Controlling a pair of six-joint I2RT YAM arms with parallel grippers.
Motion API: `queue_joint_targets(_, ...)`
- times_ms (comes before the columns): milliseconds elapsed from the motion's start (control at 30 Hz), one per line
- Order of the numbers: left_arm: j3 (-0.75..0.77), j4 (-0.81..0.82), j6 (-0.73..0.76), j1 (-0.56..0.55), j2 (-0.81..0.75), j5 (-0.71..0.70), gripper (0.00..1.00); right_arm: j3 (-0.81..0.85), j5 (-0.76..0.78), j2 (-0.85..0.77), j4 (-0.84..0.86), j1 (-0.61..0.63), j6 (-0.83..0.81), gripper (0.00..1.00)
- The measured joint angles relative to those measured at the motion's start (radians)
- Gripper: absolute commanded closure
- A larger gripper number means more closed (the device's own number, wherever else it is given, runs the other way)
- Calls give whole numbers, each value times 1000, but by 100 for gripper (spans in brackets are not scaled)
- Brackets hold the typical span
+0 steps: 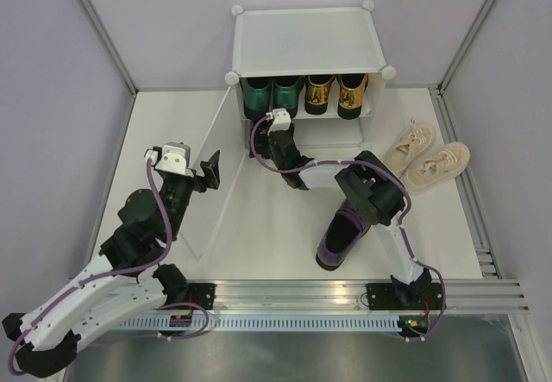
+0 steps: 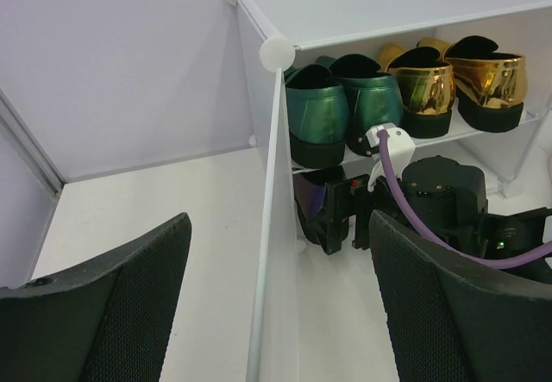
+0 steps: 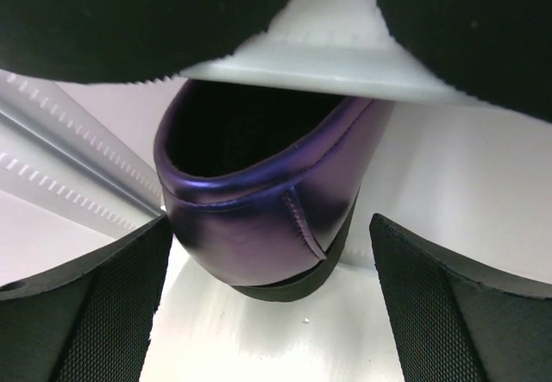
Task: Place and organize the shoes in the shoe cabinet
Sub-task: Place the shoe in the shoe cabinet.
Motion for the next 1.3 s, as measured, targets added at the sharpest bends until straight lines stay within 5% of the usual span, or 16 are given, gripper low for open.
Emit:
queue_joint_targets(567,2,-5,0,0,0,3,14,64,30,37,1,4,6,28)
queue_joint_targets(1300,4,-11,0,0,-1,3,14,70,-25,52,38,-13,-36,35)
